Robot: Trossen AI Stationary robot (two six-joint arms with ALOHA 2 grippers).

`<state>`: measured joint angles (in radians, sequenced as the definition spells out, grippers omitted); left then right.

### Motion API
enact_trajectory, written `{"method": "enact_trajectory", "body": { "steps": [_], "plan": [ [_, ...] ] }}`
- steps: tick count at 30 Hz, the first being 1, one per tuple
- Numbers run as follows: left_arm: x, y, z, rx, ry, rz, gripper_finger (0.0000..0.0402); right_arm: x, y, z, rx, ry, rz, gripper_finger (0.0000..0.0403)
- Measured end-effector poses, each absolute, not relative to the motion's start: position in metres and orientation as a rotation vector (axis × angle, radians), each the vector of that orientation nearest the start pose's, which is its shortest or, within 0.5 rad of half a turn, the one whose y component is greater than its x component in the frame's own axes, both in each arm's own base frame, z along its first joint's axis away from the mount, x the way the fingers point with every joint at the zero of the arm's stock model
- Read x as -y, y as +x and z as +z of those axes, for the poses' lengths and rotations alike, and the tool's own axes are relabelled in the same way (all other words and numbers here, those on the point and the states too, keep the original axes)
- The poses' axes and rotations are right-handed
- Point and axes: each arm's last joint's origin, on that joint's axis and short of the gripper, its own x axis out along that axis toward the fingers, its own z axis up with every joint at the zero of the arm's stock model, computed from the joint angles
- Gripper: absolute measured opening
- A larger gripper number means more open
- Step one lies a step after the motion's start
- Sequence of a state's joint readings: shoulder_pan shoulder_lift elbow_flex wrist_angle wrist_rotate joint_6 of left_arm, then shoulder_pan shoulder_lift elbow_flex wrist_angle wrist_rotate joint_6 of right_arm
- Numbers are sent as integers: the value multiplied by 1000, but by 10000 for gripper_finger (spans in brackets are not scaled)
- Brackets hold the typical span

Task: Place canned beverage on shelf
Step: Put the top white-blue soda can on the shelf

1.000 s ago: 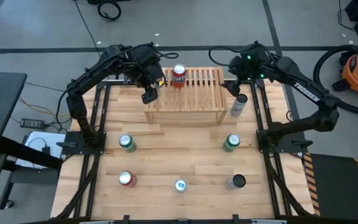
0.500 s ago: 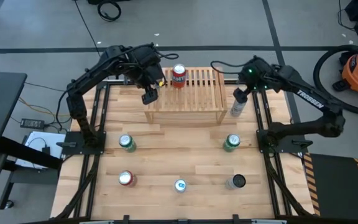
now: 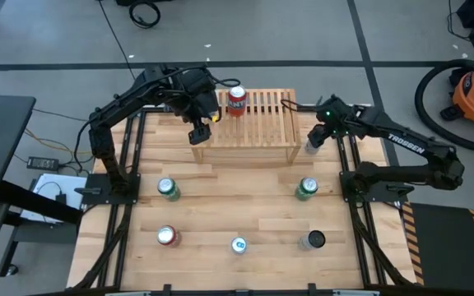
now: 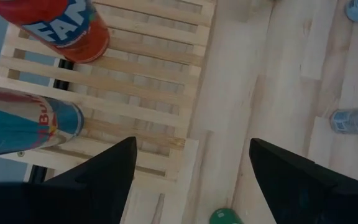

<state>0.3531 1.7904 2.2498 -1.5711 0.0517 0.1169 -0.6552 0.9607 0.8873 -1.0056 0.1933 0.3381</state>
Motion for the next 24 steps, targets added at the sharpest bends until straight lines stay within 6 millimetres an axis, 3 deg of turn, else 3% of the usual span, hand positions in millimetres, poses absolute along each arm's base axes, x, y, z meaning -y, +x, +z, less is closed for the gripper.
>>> {"method": "enact_trajectory", "body": {
  "steps": [6,11,24],
  "plan": [
    [-107,294,437,-1104,-121,206,314,106,129,259,-933,536,-943,396],
    [-107,294,437,-1104,-127,209,314,107,130,258,-920,521,-935,386],
    [-107,294,437,-1104,-128,210,314,104,126,255,-978,530,-932,270]
  ]
}}
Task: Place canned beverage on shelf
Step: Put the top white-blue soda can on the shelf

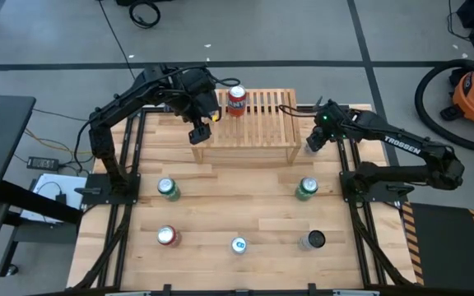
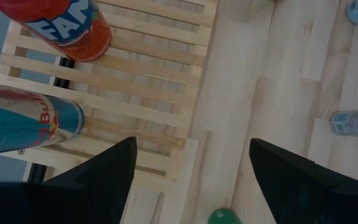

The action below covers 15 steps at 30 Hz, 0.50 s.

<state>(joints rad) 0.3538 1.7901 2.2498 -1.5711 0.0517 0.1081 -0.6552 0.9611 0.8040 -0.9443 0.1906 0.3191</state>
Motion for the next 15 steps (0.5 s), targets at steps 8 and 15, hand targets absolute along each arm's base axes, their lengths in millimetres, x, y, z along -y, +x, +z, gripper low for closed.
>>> {"method": "enact_trajectory", "body": {
  "steps": [8,15],
  "plan": [
    [-107,294,437,-1103,-129,211,314,104,127,256,-980,530,-922,258],
    [-107,294,437,-1103,-131,212,314,104,127,281,-950,514,-892,258]
  ]
}}
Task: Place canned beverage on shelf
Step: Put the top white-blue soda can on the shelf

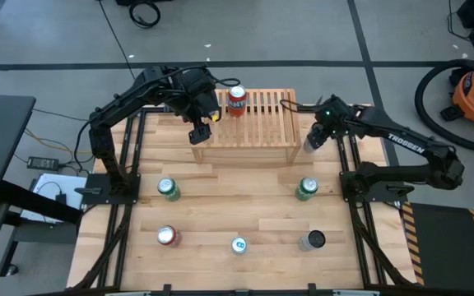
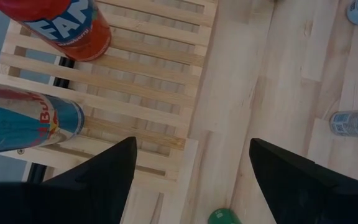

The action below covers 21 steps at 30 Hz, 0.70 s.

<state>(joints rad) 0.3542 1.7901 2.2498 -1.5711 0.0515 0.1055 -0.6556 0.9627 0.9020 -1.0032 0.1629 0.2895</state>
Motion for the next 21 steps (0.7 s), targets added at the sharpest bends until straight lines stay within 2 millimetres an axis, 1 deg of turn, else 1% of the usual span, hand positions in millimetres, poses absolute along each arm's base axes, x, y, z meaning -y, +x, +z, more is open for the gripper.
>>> {"method": "enact_trajectory", "body": {
  "steps": [3,10,12,16,19,21],
  "plan": [
    [-107,294,437,-1103,-130,212,314,102,124,298,-956,511,-889,258],
    [-107,294,437,-1104,-130,212,314,99,119,360,-893,458,-901,258],
    [-107,294,437,-1104,-129,212,314,100,120,380,-847,429,-896,258],
    [-107,294,437,-1104,-130,213,314,103,123,410,-820,398,-917,258],
    [-107,294,437,-1101,-146,223,314,109,130,429,-783,368,-931,258],
    [-107,294,437,-1101,-157,230,314,114,137,437,-774,367,-927,258]
  ]
}}
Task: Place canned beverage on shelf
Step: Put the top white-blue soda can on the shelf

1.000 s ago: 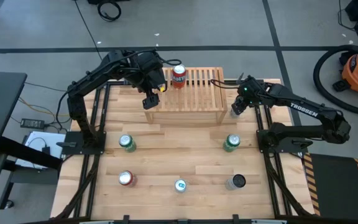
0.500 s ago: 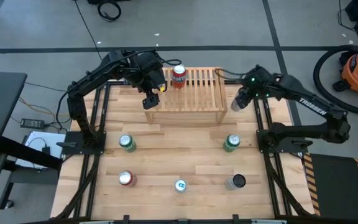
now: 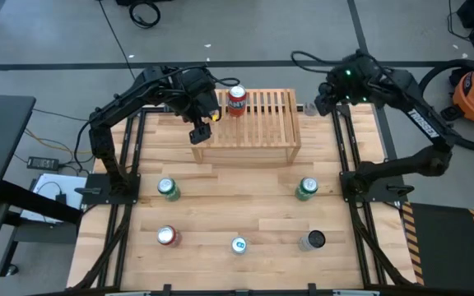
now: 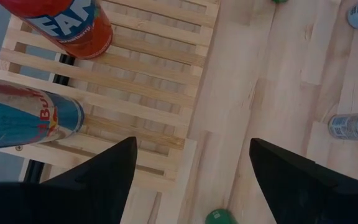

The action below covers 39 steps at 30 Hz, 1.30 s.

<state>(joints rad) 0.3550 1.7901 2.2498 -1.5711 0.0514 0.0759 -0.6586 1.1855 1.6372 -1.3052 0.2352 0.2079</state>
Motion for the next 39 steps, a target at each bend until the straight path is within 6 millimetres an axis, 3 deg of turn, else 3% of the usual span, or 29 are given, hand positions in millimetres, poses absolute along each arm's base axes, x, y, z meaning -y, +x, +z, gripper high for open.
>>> {"method": "enact_trajectory", "body": {
  "steps": [4,14,22,39],
  "plan": [
    [-107,294,437,-1098,-175,241,314,128,159,442,-791,367,-876,258],
    [-107,294,437,-1098,-175,241,314,161,222,432,-868,298,-758,258],
    [-107,294,437,-1098,-175,241,314,181,253,425,-903,263,-702,259],
    [-107,294,437,-1100,-160,232,314,175,296,421,-903,191,-580,264]
  ]
}}
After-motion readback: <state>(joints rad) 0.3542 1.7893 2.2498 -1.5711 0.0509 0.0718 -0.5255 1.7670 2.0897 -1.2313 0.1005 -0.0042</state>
